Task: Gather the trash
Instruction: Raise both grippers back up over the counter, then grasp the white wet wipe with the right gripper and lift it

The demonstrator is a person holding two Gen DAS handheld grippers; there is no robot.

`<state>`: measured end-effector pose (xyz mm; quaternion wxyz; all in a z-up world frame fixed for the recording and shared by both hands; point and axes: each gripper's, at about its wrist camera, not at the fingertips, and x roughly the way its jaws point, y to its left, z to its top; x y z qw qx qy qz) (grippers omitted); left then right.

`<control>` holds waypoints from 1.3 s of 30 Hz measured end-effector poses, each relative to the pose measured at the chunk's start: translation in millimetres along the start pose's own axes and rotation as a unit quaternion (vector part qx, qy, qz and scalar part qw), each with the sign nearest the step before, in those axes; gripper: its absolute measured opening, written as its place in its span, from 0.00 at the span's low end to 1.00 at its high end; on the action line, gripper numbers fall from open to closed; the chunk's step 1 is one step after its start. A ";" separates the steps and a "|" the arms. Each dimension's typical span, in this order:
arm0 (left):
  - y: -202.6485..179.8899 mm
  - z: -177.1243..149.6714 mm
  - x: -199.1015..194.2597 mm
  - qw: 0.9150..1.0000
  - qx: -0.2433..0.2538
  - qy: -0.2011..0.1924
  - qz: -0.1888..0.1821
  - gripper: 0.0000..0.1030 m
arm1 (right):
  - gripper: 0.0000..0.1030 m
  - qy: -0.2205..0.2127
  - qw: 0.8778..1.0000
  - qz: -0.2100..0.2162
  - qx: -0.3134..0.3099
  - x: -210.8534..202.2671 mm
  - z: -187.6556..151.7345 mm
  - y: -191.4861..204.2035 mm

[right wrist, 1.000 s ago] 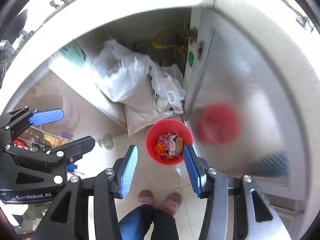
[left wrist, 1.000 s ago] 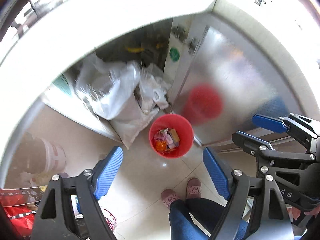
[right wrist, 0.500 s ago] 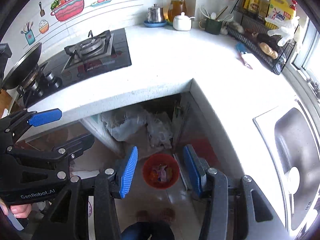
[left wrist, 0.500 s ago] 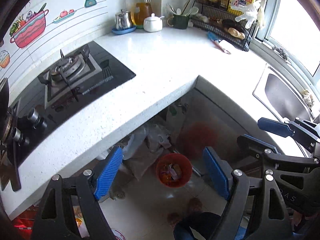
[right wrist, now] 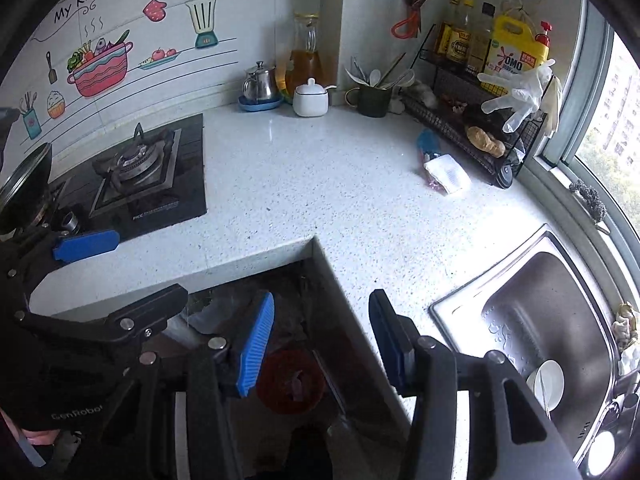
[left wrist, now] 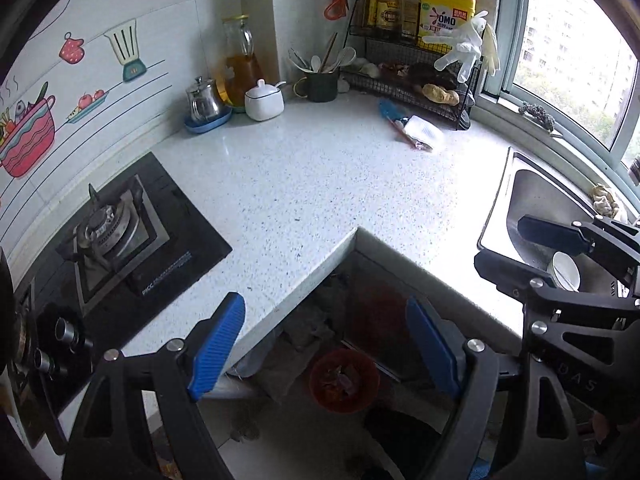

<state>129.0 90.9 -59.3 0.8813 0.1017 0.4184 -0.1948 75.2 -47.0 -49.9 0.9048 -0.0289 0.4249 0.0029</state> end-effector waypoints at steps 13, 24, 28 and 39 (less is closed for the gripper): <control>-29.3 125.6 74.3 0.998 0.055 -0.023 -0.003 0.79 | 0.50 -0.019 0.998 -0.018 0.055 51.5 73.4 -73.1; -50.1 200.9 144.1 0.997 0.066 -0.004 -0.034 0.79 | 0.56 -0.007 0.995 -0.059 0.086 94.4 122.5 -132.8; -59.9 223.0 171.9 0.996 0.082 0.009 -0.047 0.79 | 0.56 0.009 0.992 -0.070 0.104 111.1 133.2 -150.5; -71.2 264.9 254.1 0.990 0.118 0.054 -0.062 0.79 | 0.67 0.058 0.983 -0.095 0.144 176.2 158.7 -188.0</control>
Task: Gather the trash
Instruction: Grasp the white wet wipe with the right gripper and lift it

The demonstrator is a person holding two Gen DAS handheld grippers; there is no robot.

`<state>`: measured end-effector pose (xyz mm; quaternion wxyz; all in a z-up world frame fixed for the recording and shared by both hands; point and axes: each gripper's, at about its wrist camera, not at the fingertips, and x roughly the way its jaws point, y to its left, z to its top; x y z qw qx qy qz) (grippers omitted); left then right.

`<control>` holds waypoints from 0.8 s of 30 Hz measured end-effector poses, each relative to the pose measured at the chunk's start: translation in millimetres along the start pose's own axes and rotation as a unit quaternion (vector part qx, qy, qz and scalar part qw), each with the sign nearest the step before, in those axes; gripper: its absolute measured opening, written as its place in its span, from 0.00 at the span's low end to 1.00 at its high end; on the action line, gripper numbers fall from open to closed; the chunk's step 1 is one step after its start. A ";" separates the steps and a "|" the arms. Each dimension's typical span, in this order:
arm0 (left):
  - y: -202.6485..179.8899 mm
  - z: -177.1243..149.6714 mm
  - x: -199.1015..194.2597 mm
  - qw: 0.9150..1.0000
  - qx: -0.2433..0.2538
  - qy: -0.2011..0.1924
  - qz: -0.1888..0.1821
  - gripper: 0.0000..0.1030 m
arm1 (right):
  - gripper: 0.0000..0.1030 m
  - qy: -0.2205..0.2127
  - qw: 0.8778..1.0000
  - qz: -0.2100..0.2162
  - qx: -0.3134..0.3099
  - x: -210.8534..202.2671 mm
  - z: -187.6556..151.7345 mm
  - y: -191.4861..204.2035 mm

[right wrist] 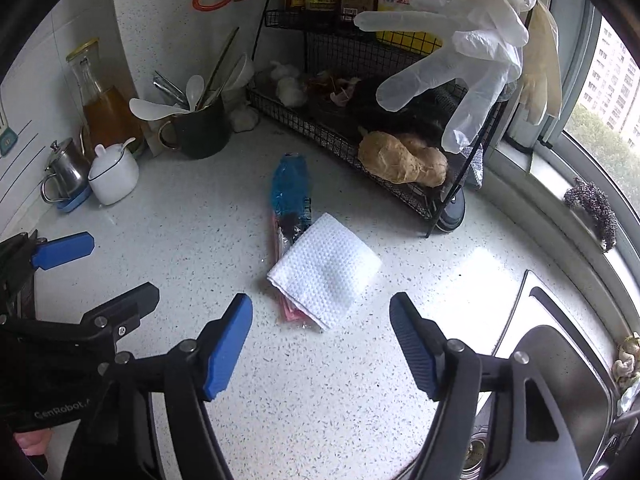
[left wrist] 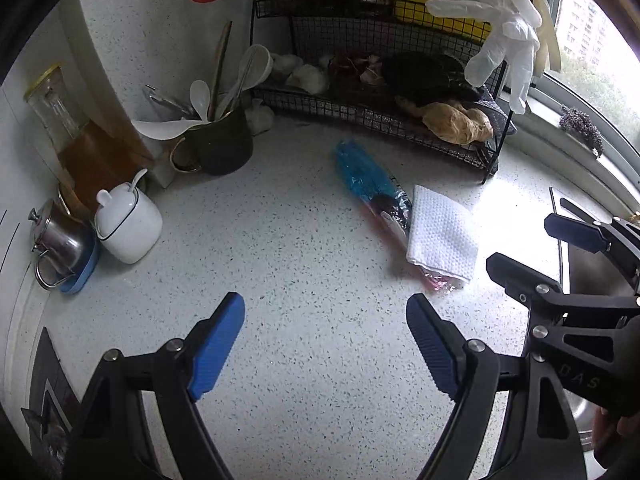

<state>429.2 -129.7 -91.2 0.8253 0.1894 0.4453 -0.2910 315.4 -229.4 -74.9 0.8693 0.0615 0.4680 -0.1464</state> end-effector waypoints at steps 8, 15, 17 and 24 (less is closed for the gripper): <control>2.6 17.3 54.7 0.999 -0.014 0.038 -0.003 0.79 | 0.69 0.046 0.999 0.006 -0.007 49.3 18.5 -8.2; 2.7 27.3 102.4 0.997 -0.019 0.072 -0.003 0.79 | 0.69 0.097 0.995 0.022 -0.007 96.1 27.8 -15.0; 3.7 29.9 112.1 0.997 -0.017 0.079 -0.002 0.79 | 0.69 0.108 0.994 0.032 -0.007 106.5 29.4 -15.8; 4.8 36.6 123.5 0.996 -0.020 0.080 -0.019 0.79 | 0.52 0.112 0.991 0.068 0.006 115.3 33.1 -19.7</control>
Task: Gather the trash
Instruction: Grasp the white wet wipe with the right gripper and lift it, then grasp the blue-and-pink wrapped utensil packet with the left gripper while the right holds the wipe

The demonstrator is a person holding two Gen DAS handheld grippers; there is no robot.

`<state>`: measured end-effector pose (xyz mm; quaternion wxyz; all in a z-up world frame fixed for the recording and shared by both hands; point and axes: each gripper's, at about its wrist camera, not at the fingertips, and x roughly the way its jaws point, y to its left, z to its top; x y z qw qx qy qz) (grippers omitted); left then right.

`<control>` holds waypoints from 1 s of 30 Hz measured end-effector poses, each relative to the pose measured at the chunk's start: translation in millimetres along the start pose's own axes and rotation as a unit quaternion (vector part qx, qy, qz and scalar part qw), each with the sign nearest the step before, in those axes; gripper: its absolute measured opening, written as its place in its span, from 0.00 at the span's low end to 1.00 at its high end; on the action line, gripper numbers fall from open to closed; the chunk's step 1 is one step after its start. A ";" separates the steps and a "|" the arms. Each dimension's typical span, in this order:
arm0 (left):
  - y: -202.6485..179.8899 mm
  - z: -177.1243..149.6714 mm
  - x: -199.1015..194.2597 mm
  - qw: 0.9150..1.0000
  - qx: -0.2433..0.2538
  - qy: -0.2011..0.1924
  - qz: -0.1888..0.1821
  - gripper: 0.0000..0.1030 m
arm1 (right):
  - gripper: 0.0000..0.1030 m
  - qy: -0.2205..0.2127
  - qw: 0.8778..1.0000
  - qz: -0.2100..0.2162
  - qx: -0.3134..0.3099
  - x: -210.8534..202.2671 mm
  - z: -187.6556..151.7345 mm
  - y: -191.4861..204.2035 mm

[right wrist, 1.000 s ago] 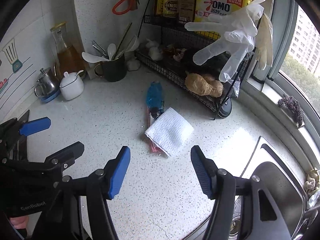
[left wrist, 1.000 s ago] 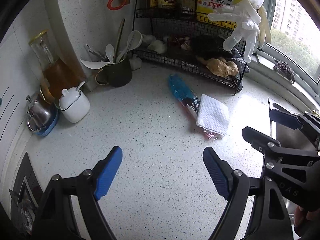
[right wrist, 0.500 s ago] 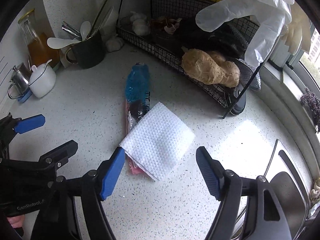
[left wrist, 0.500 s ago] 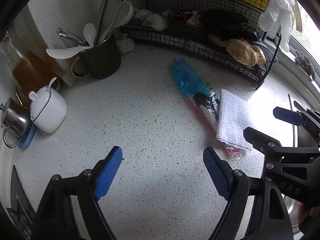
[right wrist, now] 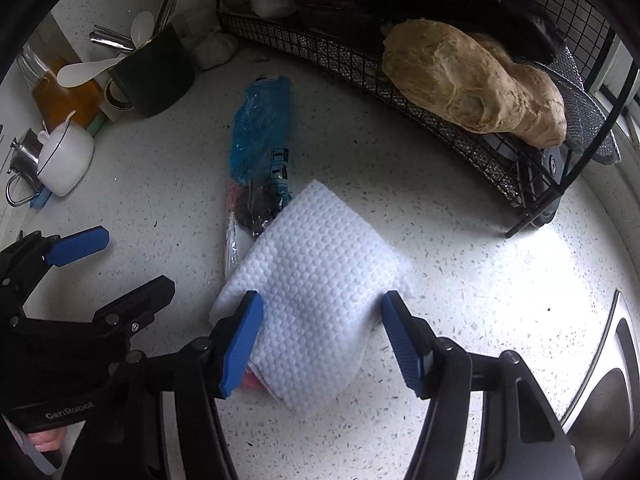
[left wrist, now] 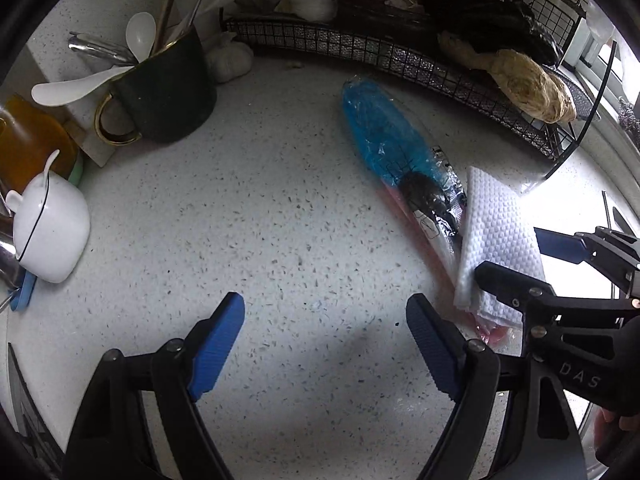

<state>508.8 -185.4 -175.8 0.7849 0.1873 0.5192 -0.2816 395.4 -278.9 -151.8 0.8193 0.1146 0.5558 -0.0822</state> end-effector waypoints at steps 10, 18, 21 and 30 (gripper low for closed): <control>-11.5 -5.6 -10.7 1.000 0.019 0.000 -0.007 0.79 | 0.25 0.011 0.999 0.027 0.024 -16.2 -17.8 5.0; -13.1 -31.5 -43.9 1.000 0.014 -0.009 -0.016 0.79 | 0.20 0.010 0.999 0.035 0.029 -46.4 -57.6 11.3; -20.0 -49.9 -57.3 1.000 0.020 -0.009 -0.020 0.79 | 0.19 0.004 0.999 0.034 0.027 -57.4 -76.4 14.2; -48.5 -95.4 -86.8 0.999 0.031 -0.009 -0.031 0.79 | 0.18 -0.011 0.998 0.031 0.047 -84.5 -120.2 4.4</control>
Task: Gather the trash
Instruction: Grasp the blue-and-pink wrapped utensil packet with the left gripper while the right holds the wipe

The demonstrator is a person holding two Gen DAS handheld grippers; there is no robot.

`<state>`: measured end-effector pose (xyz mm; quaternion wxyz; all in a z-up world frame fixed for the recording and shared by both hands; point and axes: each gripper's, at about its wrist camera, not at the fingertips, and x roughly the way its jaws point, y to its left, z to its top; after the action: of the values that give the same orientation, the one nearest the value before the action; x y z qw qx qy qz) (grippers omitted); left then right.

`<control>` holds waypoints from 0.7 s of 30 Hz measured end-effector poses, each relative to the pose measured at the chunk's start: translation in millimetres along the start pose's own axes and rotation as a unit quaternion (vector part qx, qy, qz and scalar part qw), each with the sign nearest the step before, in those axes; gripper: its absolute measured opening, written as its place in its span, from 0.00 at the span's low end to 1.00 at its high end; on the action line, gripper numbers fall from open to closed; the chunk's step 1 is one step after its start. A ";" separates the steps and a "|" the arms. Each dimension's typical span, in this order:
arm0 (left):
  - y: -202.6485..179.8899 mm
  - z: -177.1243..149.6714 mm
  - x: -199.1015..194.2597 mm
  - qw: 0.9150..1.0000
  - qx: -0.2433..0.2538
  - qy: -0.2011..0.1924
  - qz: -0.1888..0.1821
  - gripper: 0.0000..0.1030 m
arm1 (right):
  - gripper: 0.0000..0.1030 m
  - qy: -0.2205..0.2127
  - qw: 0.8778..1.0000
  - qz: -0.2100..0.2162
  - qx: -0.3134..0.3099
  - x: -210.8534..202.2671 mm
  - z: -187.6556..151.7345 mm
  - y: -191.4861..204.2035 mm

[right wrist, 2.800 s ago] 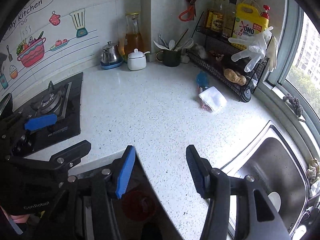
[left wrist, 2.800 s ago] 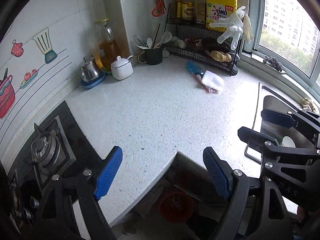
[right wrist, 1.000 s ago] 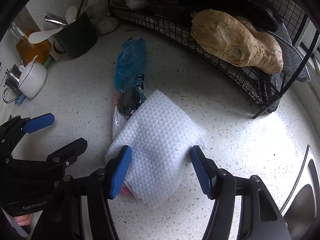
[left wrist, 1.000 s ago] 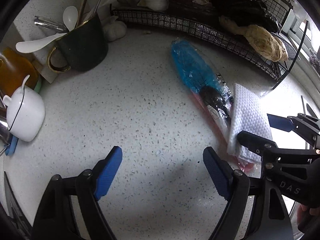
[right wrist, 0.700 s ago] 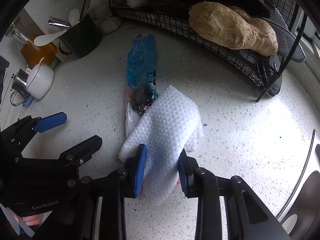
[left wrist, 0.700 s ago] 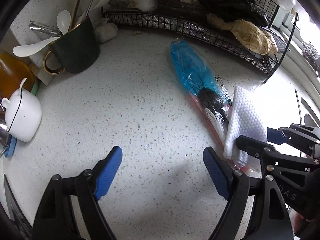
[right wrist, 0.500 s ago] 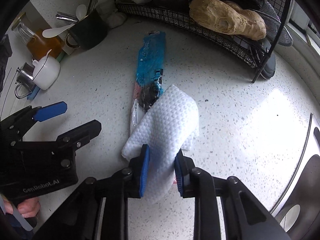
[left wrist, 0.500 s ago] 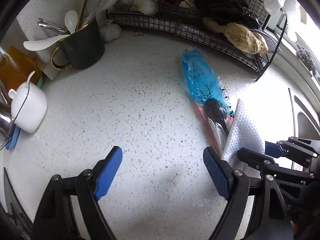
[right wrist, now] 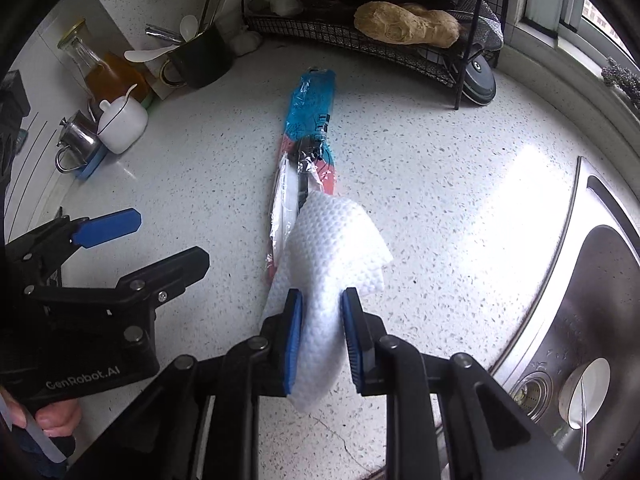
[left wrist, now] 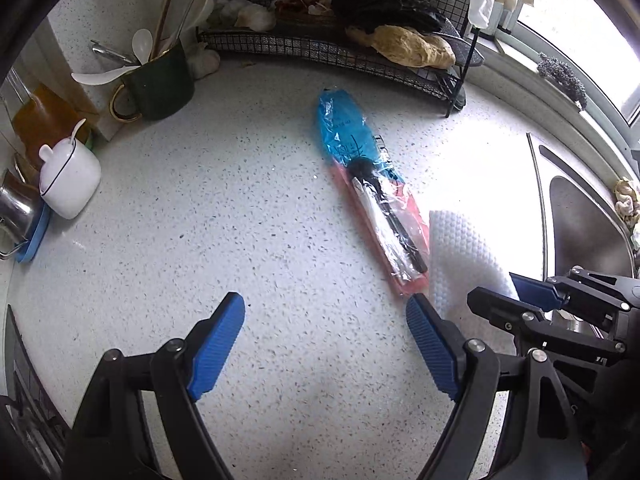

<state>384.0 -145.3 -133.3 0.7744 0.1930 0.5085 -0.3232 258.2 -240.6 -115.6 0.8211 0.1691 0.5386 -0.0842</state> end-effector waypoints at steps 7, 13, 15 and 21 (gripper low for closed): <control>-21.1 9.2 0.5 1.000 0.007 -0.001 -0.002 0.79 | 0.12 -0.022 1.000 -0.008 0.006 -17.8 -7.4 -22.0; -32.0 35.1 13.9 1.000 0.000 -0.003 0.006 0.79 | 0.12 -0.029 1.000 -0.005 0.007 -16.0 5.7 -40.0; -34.5 43.7 19.2 1.000 -0.003 -0.003 0.006 0.79 | 0.12 -0.032 0.999 -0.005 0.004 -17.1 9.0 -47.0; -38.9 69.1 40.7 1.000 -0.011 0.006 -0.001 0.79 | 0.12 -0.039 0.999 -0.009 0.008 -8.9 32.4 -62.6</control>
<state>413.8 -229.0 -141.0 0.7732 0.1858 0.5170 -0.3167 262.3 -311.0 -107.5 0.8395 0.1672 0.5068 -0.1028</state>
